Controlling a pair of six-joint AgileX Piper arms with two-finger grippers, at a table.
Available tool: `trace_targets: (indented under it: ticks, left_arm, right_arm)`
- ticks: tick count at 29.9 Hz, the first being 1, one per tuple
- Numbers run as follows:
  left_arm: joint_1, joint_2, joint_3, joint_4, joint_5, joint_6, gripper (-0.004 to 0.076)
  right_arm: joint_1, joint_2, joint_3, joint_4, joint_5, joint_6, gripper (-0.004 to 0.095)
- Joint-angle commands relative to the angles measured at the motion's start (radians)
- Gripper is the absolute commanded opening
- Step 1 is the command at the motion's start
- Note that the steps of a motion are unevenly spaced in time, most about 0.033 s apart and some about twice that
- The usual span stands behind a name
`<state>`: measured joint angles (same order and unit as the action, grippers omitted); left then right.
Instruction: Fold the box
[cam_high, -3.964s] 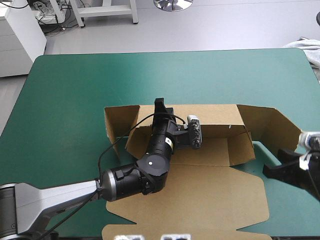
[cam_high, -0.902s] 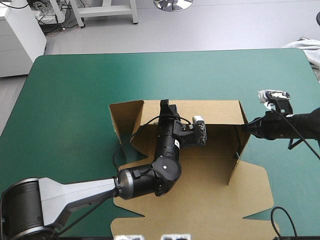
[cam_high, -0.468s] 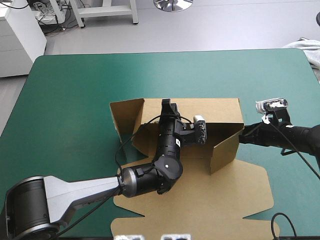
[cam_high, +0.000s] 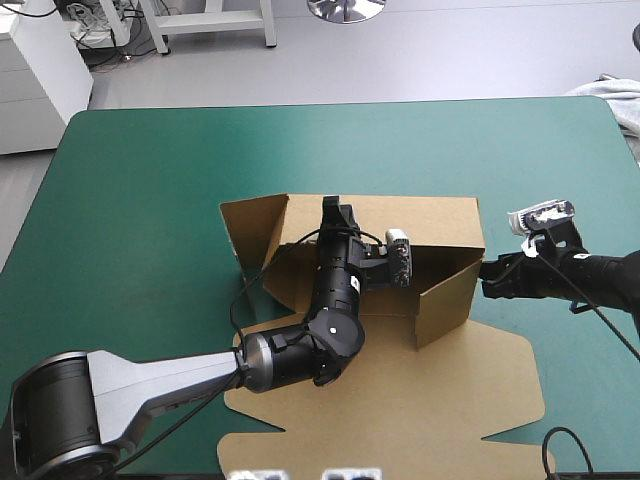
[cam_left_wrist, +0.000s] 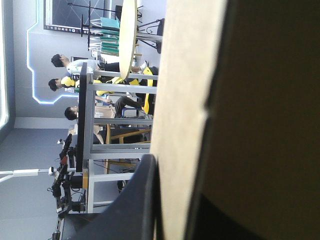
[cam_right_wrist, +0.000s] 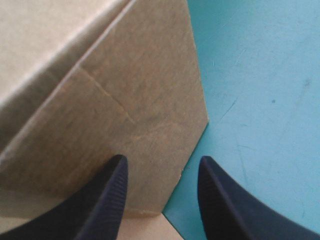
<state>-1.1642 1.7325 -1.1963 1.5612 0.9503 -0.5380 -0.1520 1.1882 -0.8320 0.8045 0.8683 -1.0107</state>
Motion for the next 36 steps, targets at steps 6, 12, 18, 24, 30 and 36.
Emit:
trace_targets:
  ticks: [6,12,18,24,30,36]
  left_arm:
    - [0.022,-0.032,-0.02,-0.022,-0.006,-0.028,-0.001]
    - [0.022,-0.032,-0.02,-0.02,-0.031,-0.028,-0.001]
    - [0.022,-0.032,-0.02,-0.02,-0.036,-0.028,-0.001]
    - [0.02,-0.034,-0.021,-0.016,-0.063,-0.07,-0.001]
    - [0.02,-0.034,-0.023,-0.01,-0.081,-0.079,-0.001]
    - [0.02,-0.034,-0.023,0.025,-0.114,-0.079,-0.001]
  right_arm:
    - [-0.002,-0.065,-0.02,-0.005,0.07,-0.014,0.0487]
    - [-0.002,-0.077,-0.02,-0.005,0.135,-0.014,0.0444]
    - [-0.002,-0.084,-0.02,0.072,0.099,-0.036,0.0441]
    - [-0.002,-0.054,-0.02,0.21,0.036,-0.195,0.0441]
    - [-0.002,-0.009,-0.02,0.259,-0.091,-0.142,0.0434]
    - [-0.002,0.053,-0.02,0.289,-0.102,-0.146,0.0168]
